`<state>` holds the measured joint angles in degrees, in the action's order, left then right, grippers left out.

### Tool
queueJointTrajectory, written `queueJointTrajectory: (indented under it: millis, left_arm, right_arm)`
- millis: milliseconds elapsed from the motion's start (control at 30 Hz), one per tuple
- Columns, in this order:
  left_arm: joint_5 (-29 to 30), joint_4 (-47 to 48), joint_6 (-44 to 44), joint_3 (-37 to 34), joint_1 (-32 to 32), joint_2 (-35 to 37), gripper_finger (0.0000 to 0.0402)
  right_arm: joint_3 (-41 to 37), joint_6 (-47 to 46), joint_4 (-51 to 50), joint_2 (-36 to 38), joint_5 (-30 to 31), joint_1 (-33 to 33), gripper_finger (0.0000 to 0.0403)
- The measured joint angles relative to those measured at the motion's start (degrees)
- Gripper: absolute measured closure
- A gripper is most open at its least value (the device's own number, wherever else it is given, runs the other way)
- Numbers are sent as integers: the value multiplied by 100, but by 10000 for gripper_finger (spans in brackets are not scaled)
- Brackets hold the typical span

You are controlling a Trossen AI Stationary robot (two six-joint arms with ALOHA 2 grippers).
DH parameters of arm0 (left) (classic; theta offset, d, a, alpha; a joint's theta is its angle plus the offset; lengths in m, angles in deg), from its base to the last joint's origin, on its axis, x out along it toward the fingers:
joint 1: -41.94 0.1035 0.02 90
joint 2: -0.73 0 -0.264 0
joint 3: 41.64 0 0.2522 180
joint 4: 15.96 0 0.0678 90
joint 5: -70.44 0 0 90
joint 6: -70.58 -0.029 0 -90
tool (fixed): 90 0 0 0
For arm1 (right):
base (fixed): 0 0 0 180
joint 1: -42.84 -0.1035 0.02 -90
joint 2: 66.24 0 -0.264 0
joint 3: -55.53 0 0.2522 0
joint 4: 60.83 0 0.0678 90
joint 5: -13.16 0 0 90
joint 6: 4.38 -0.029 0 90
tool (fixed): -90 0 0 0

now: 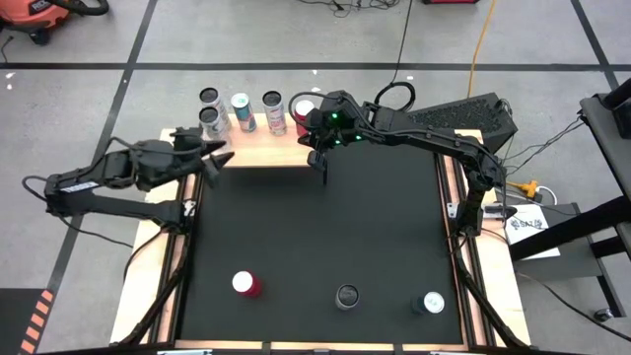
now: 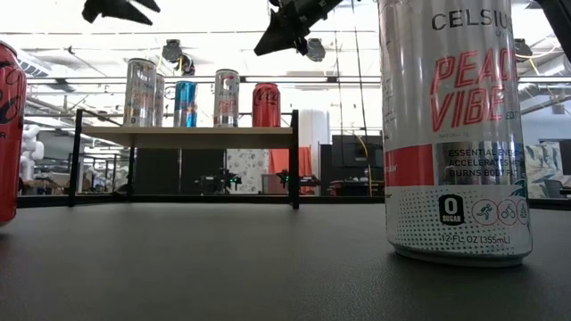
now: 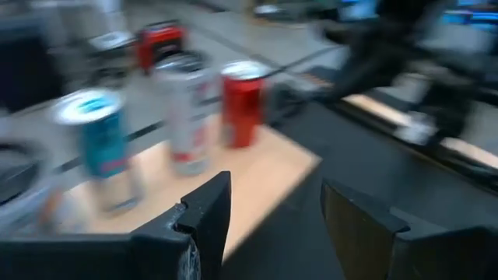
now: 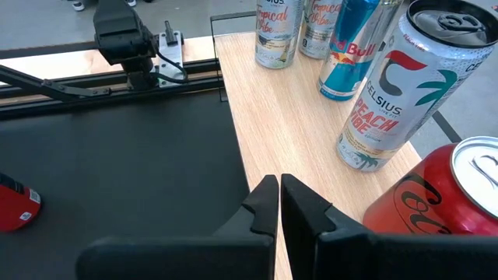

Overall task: Place canned beverage on shelf
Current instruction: Put the blue soda can on the shelf aligned with the blue soda can

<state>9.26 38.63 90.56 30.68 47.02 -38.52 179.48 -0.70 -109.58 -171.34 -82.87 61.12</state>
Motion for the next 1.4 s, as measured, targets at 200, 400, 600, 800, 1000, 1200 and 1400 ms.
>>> queueJointTrajectory:
  millis: [200, 400, 600, 800, 1000, 1200, 1400]
  left_arm:
    - [-667, -336, -433, 4, -75, 38, 201]
    - [-780, -226, -277, 4, -114, 34, 201]
    - [-782, -291, -70, 4, -109, 32, 201]
    - [-782, -285, 59, 4, -109, 27, 201]
    - [-782, -284, -103, 4, -109, -5, 201]
    - [-782, -207, -111, 2, -109, -60, 201]
    - [-782, -71, -125, 2, -109, -119, 201]
  right_arm:
    - [-1, -1, 0, 0, -1, 0, 403]
    - [0, -1, 0, 0, 0, -2, 403]
    - [0, -2, 0, 0, 0, 0, 403]
    - [0, -2, 111, 0, 0, -2, 403]
    - [0, -436, 240, 0, -2, -15, 403]
    - [-1, -355, -26, 39, -158, -15, 403]
    - [-2, -157, -1073, 405, -353, -46, 403]
